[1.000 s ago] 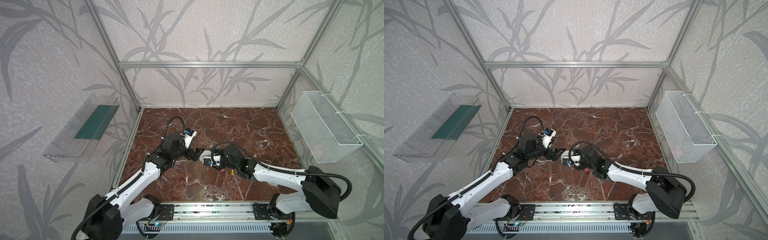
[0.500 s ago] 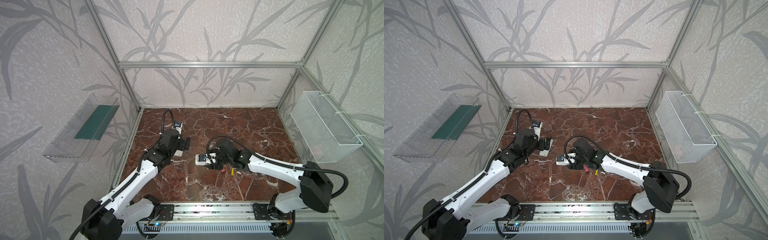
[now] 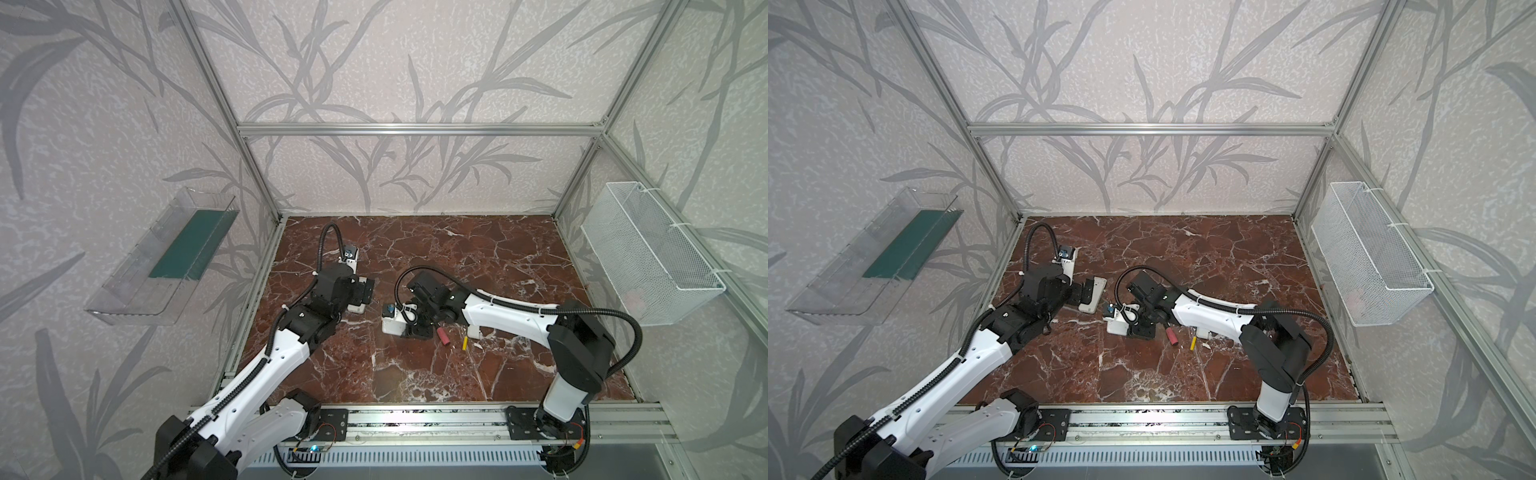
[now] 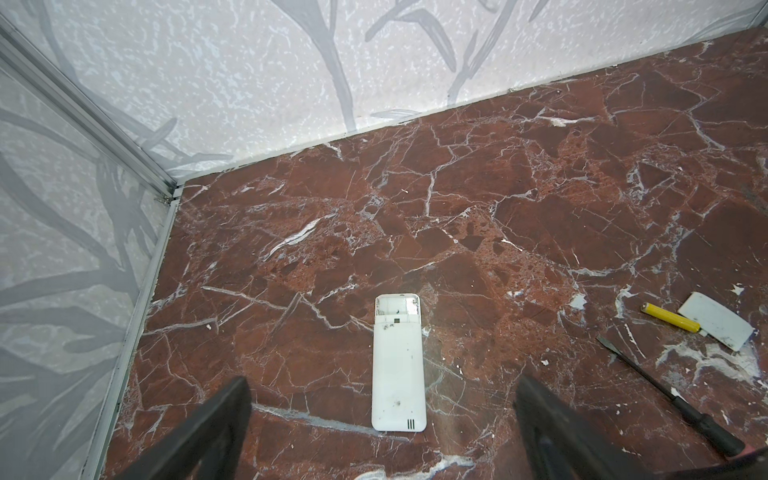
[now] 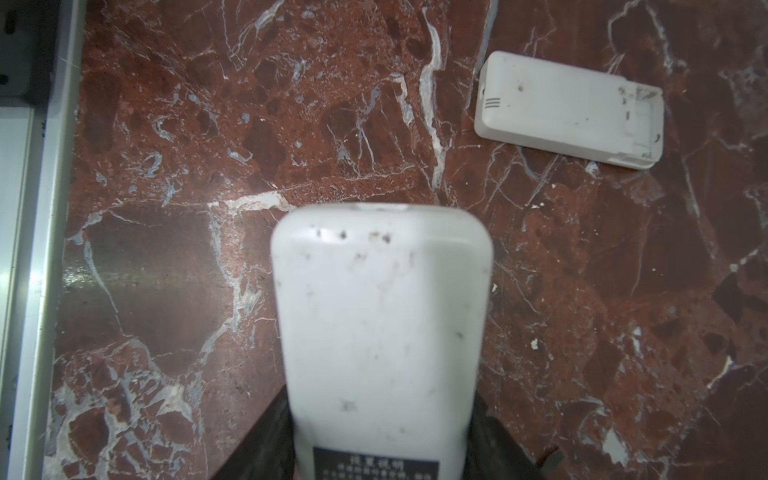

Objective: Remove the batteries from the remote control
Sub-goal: 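Lower the remote flat onto the table with the right gripper and release it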

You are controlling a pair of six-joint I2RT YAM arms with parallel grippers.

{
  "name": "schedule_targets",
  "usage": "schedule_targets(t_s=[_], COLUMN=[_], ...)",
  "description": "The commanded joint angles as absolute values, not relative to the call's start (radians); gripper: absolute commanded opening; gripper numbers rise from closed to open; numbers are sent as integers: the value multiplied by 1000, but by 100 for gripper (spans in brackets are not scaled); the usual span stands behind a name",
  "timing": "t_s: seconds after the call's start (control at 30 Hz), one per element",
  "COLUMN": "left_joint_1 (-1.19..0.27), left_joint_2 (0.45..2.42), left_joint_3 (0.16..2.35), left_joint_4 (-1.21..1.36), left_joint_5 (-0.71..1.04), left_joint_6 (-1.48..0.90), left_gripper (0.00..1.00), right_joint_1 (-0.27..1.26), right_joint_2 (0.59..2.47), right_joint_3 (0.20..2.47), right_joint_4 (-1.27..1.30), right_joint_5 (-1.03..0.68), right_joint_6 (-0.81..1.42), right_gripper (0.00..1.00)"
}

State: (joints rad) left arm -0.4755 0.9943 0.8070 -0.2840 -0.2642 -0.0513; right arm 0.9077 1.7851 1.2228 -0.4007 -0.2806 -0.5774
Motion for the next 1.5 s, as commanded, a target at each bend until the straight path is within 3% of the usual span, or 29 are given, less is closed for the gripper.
schedule_targets(t_s=[0.0,0.67,1.47], left_joint_1=[-471,-472,-472], left_joint_2=[988,1007,1022], left_joint_3=[798,790,799], left_joint_4=[-318,-304,-319], left_joint_5=[-260,-197,-154], left_joint_6=[-43,-34,-37], left_gripper=[99,99,99], right_joint_1=[923,926,925], right_joint_2=[1837,1977,2025], right_joint_3=[1280,1337,1356], right_joint_4=[-535,-611,-634], right_joint_5=[-278,-228,-206], right_joint_6=[-577,-586,-621], right_gripper=[44,50,67])
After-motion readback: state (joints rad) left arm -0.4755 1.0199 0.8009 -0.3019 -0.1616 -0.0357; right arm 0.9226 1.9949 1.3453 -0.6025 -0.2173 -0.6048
